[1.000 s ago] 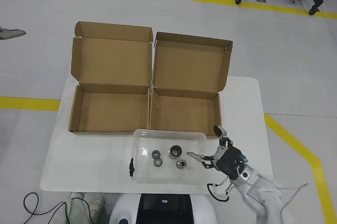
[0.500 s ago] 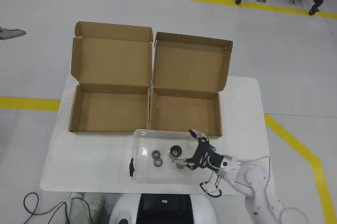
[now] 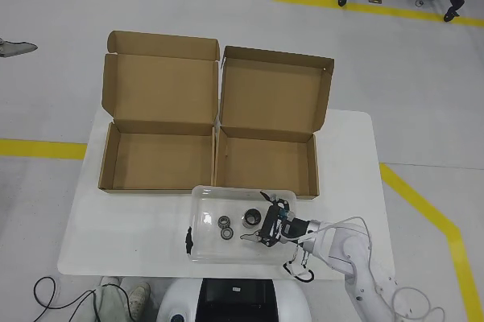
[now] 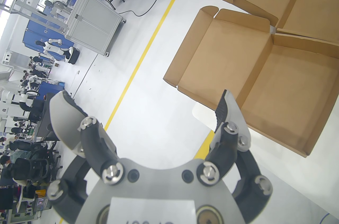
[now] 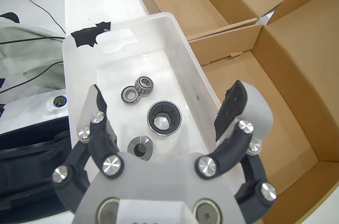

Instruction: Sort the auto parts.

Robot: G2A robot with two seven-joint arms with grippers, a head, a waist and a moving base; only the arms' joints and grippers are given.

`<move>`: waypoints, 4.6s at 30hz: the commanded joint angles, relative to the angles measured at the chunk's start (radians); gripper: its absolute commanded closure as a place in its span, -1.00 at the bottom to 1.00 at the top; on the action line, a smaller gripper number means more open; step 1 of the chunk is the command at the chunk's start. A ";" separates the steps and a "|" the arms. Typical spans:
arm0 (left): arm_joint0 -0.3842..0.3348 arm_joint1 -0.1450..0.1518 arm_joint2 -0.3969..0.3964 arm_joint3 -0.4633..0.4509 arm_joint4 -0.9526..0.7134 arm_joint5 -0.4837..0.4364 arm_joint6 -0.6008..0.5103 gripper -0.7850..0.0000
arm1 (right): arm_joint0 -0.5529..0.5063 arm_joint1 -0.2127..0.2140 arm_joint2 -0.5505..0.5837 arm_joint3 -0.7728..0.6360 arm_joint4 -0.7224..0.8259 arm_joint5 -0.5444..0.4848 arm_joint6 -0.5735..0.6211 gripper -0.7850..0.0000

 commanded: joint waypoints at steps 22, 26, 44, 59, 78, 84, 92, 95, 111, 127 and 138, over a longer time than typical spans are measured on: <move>0.000 0.000 0.000 0.000 0.000 0.000 0.000 -1.00 | 0.000 0.000 0.000 0.000 0.000 0.000 0.000 -1.00; 0.000 0.000 0.000 0.000 0.000 0.000 0.000 -1.00 | 0.000 0.000 0.000 0.000 0.000 0.000 0.000 -1.00; 0.000 0.000 0.000 0.000 0.000 0.000 0.000 -1.00 | -0.025 0.022 -0.005 -0.044 -0.011 -0.017 0.011 -0.85; 0.000 0.000 0.000 0.000 0.000 0.000 0.000 -1.00 | 0.027 0.030 -0.052 0.009 0.025 0.012 0.112 -0.81; 0.000 0.000 0.000 0.000 0.000 0.000 0.000 -1.00 | 0.079 0.028 -0.126 0.076 0.075 0.147 0.304 -0.65; 0.000 0.000 0.000 0.000 0.000 0.000 0.000 -1.00 | 0.113 0.023 -0.161 0.111 0.085 0.176 0.330 -0.51; 0.000 0.000 0.000 0.000 0.000 0.000 0.000 -1.00 | 0.134 0.021 -0.188 0.127 0.100 0.203 0.370 0.40; 0.000 0.000 0.000 0.000 0.000 0.000 0.000 -1.00 | 0.135 0.022 -0.192 0.124 0.103 0.205 0.377 1.00; 0.000 0.000 0.000 0.000 0.000 0.000 0.000 -1.00 | 0.098 0.044 -0.147 0.044 0.103 0.169 0.142 1.00; 0.000 0.000 0.000 0.000 0.000 0.000 0.000 -1.00 | 0.086 0.062 -0.062 0.086 0.148 0.078 -0.488 1.00; 0.000 0.000 0.000 0.000 0.000 0.000 0.000 -1.00 | 0.189 0.049 -0.107 0.113 0.151 0.059 -0.715 1.00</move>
